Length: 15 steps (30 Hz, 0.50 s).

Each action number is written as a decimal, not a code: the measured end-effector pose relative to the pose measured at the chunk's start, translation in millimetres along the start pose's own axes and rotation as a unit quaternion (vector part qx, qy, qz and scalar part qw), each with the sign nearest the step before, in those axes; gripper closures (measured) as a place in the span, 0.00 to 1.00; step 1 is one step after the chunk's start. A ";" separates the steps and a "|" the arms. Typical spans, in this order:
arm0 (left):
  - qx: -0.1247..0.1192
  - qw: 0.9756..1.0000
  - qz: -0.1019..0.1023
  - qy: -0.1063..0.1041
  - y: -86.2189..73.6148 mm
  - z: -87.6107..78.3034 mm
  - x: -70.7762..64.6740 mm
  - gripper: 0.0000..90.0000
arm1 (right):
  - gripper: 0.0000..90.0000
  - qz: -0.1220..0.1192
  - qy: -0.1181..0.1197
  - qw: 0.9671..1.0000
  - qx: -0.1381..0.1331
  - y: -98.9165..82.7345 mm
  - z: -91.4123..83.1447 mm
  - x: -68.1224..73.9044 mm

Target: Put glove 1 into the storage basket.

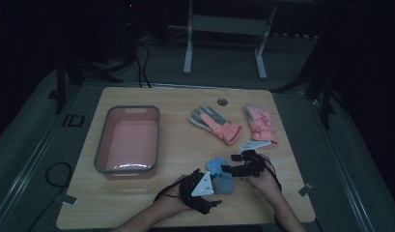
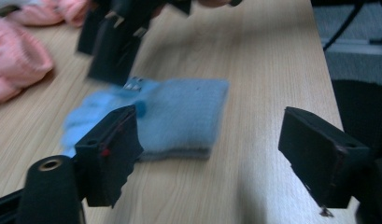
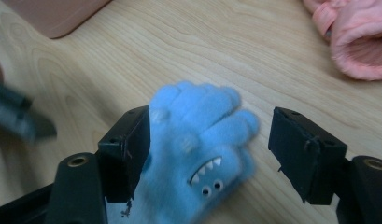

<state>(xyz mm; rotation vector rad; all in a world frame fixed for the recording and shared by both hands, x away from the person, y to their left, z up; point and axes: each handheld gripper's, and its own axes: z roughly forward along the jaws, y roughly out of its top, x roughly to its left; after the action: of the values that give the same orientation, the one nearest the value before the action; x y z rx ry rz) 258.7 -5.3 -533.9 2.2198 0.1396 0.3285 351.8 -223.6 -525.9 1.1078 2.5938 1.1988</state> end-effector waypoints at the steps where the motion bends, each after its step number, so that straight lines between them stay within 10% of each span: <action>1: 0.005 1.000 0.007 -0.005 1.2 4.3 0.3 0.25 | 0.35 0.001 0.000 1.000 0.003 0.5 3.5 -0.4; 10: 0.055 0.996 0.063 -0.024 2.6 32.5 3.9 0.37 | 0.35 -0.013 -0.008 1.000 0.026 -5.3 22.1 1.7; 15: 0.071 0.995 0.072 0.000 0.9 34.9 5.4 0.51 | 0.36 -0.027 -0.018 0.999 0.027 -9.0 25.5 3.9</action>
<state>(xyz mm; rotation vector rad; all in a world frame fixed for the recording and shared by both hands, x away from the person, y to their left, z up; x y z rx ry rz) 273.8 -31.0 -552.8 2.3761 0.0025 0.4082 352.6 -208.9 -548.9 1.0525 2.6251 1.0948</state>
